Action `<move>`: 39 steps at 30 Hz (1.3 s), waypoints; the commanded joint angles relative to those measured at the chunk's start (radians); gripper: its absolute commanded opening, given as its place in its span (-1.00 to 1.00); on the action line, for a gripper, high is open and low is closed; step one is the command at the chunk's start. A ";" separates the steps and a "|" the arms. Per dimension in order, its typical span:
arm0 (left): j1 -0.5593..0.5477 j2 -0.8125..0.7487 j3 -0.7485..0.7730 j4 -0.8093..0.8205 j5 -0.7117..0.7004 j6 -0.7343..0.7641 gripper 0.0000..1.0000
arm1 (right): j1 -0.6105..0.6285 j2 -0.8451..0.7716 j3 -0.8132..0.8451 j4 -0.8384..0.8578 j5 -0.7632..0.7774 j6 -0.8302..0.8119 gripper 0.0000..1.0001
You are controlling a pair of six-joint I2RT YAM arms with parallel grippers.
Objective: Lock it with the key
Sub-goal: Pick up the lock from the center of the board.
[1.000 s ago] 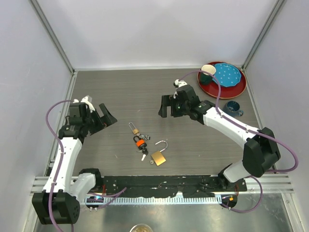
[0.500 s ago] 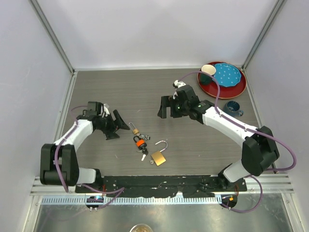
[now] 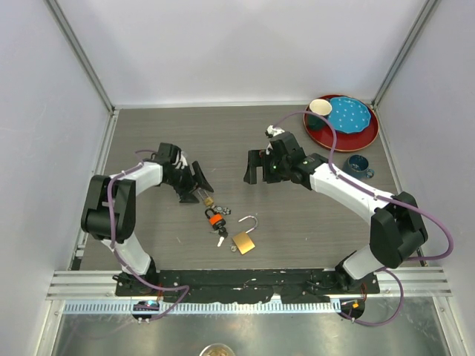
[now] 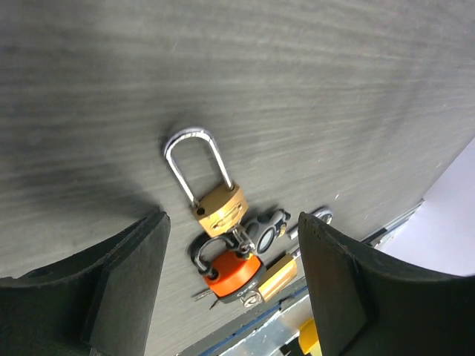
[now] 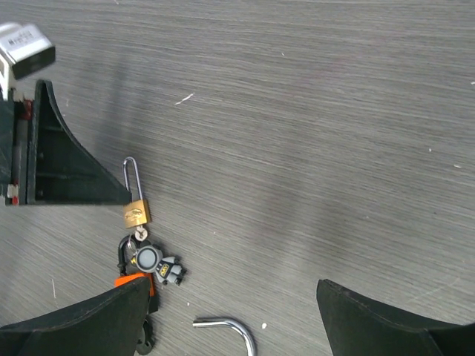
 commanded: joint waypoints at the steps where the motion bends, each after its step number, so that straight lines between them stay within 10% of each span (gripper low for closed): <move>1: -0.004 0.074 0.069 0.037 -0.110 0.035 0.50 | 0.002 -0.006 0.034 -0.023 0.035 -0.016 0.99; 13: -0.179 0.223 0.343 -0.039 -0.092 0.160 0.51 | 0.002 0.015 0.075 -0.057 0.058 -0.047 0.99; 39: -0.096 -0.043 0.192 -0.050 0.006 0.223 0.56 | -0.001 0.196 0.205 -0.022 -0.130 0.007 0.99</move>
